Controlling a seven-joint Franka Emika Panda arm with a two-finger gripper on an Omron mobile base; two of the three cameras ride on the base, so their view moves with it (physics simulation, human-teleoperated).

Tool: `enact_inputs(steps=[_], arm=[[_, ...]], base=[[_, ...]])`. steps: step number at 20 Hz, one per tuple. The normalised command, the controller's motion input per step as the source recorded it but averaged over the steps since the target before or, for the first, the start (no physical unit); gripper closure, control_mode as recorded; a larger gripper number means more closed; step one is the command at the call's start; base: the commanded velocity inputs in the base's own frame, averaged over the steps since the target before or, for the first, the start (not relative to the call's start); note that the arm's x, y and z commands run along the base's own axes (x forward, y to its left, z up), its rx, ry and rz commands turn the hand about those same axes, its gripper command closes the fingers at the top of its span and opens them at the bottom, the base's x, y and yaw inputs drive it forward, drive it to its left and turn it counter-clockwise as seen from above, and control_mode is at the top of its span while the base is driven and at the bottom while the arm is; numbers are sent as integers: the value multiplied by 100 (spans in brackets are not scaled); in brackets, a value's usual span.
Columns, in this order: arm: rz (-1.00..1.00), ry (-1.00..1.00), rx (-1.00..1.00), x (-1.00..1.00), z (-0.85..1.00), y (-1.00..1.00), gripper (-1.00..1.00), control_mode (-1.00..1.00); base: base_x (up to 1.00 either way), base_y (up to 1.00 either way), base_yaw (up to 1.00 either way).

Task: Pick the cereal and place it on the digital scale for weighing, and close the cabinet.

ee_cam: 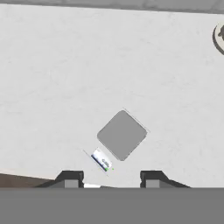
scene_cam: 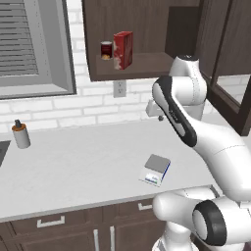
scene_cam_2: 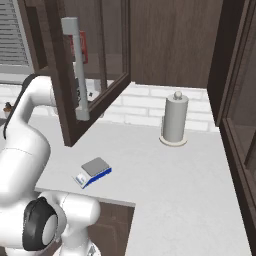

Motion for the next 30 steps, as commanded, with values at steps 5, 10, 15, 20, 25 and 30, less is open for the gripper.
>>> enact_inputs(steps=[5,10,15,20,25,30], arm=[[0,-9,0,-26,0,0,-100,-100],[-2,-11,-3,-31,10,6,-100,-100],[-3,-15,0,-17,46,12,-100,-100],[0,-18,-3,-6,60,4,-100,-100],[0,-14,0,0,63,11,-100,-100],[0,-15,0,0,59,9,-100,-100]], base=[[0,0,0],[0,0,0],[0,0,0],[0,0,0],[0,0,0],[0,0,0]])
